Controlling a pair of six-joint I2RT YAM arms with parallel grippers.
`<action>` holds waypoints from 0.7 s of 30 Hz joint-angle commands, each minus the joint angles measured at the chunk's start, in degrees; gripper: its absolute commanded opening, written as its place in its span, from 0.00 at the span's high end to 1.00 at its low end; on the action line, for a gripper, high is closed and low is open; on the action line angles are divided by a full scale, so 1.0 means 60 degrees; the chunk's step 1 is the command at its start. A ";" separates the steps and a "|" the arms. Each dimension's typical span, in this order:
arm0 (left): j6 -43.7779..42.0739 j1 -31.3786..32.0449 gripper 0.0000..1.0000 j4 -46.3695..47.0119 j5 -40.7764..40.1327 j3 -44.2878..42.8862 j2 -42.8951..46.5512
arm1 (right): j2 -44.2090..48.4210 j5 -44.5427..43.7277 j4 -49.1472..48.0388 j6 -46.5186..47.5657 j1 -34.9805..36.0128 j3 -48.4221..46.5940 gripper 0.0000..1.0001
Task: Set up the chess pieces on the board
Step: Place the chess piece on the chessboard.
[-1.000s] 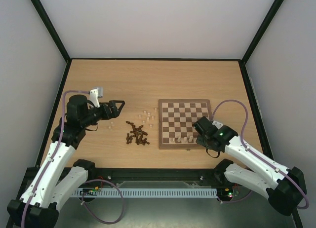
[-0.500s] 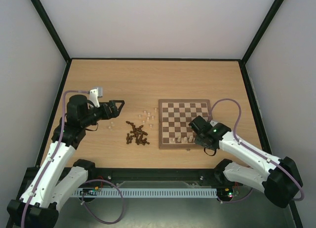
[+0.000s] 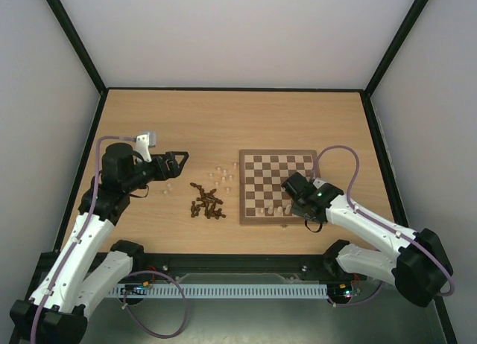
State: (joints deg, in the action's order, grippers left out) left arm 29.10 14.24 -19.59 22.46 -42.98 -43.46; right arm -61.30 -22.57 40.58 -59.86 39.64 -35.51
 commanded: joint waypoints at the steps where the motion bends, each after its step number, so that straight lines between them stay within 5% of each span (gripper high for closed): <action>1: -0.0093 0.0053 0.01 0.0133 -0.0036 0.0126 -0.0029 | -0.0177 -0.0115 0.0159 -0.0026 -0.0022 -0.0046 0.83; 7: -0.0094 0.0059 0.00 0.0130 -0.0039 0.0106 -0.0047 | 0.0126 -0.0153 0.0352 -0.0020 -0.0015 -0.0229 0.69; 21: -0.0117 0.0061 0.01 0.0160 -0.0177 -0.0031 -0.0286 | 0.0832 -0.0739 0.1177 0.0160 -0.0026 -0.1494 0.62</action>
State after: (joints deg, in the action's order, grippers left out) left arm 28.91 14.46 -19.59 22.00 -42.98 -44.36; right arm -57.84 -23.68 42.83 -59.07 39.64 -41.32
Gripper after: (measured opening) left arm 0.995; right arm 0.370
